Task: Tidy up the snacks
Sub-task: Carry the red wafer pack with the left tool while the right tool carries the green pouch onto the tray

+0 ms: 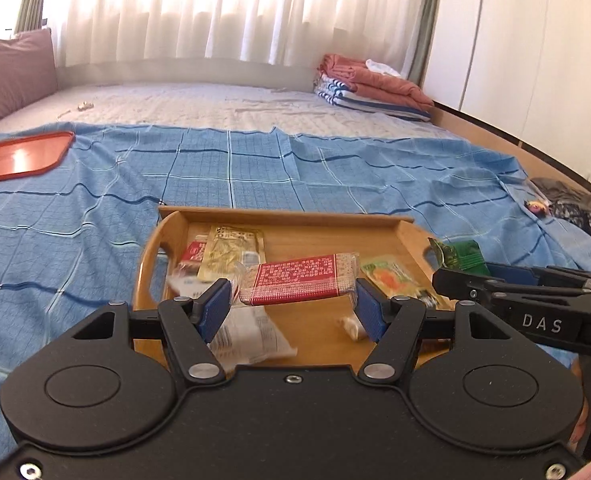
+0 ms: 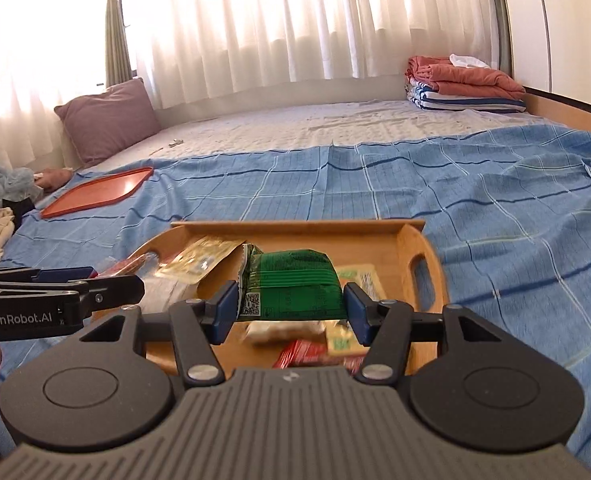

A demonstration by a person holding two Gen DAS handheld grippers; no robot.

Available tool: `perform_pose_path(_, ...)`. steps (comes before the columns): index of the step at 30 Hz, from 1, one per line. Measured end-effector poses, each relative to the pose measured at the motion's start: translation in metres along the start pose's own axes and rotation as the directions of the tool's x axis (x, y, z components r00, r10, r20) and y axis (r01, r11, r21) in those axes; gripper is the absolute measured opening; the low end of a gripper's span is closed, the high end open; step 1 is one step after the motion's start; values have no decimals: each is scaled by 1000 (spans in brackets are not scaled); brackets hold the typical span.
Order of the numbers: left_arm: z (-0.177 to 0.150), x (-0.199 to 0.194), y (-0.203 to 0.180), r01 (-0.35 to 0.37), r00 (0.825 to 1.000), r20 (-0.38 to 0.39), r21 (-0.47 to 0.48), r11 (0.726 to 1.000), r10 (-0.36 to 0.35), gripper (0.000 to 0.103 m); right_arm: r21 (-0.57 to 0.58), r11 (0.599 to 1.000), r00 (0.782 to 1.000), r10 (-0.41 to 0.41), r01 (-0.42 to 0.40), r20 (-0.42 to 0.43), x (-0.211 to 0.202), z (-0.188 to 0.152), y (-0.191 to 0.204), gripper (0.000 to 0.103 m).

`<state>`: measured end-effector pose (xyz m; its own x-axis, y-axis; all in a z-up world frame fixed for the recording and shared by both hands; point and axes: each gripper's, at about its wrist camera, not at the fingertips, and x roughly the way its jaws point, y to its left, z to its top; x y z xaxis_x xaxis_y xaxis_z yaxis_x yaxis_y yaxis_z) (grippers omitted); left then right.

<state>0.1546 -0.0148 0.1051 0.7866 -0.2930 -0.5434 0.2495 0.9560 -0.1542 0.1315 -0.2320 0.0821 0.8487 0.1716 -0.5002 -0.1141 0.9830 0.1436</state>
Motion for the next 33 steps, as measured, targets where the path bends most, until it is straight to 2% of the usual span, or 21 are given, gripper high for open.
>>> perform_pose_path(9,47,81,3,-63,996,-62,-8,998,63,64,-28,997,994,-72,70,-83,80,33,-18,60)
perform_pose_path(18,58,141,-2,-93,990,-110,-15,996,91,64,3,997,986,-80,81,-149,131,47,-34,60)
perform_pose_path(25,58,172,-9,-109,984,-143,7,994,109,64,20,997,981,-76,81,-181,154,50,-44,60)
perform_pose_path(33,55,184,-16,-116,981,-154,37,993,120,64,14,996,973,-86,91,-216,166,44,-51,61)
